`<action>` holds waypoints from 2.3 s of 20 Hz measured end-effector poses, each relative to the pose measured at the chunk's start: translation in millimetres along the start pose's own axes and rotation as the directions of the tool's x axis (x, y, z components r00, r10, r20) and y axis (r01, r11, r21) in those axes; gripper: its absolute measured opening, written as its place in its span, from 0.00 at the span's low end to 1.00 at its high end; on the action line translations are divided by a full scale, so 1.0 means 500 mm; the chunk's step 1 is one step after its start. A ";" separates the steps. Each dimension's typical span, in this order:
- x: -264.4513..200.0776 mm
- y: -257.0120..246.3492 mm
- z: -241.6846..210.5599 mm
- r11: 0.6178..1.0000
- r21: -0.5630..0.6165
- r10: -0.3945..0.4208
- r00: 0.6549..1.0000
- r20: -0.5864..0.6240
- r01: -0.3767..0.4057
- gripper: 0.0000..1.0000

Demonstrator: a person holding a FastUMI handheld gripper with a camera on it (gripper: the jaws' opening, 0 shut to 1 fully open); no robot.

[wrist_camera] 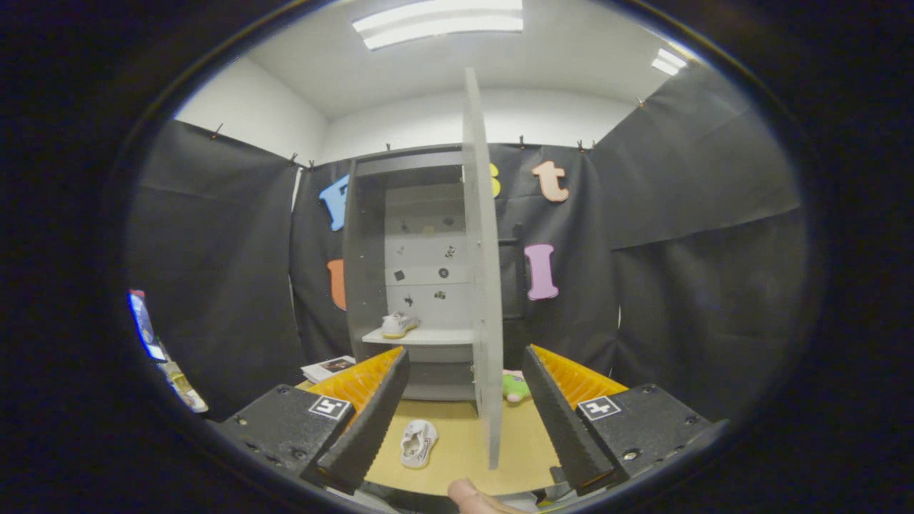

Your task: Open the shoe cabinet door, grab the shoes and put them into the shoe cabinet, then close the shoe cabinet door.

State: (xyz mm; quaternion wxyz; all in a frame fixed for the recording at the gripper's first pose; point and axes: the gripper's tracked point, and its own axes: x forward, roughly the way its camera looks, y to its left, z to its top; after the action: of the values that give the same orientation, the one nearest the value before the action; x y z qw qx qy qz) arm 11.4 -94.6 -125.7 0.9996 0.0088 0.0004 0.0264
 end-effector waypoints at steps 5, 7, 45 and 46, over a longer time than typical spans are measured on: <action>0.008 0.126 -0.100 0.996 -0.035 0.080 0.996 -0.039 -0.081 1.00; 0.041 0.169 -0.157 0.993 -0.037 0.105 0.991 -0.081 -0.108 1.00; 0.537 0.230 -0.839 0.987 0.160 0.091 0.866 -0.491 -0.013 0.10; 0.523 0.230 -0.832 0.987 0.162 0.098 0.864 -0.494 -0.019 0.10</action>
State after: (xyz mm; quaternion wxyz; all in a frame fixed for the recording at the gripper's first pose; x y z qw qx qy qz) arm 266.1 41.3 -539.7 0.9604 0.0776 0.2611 0.0579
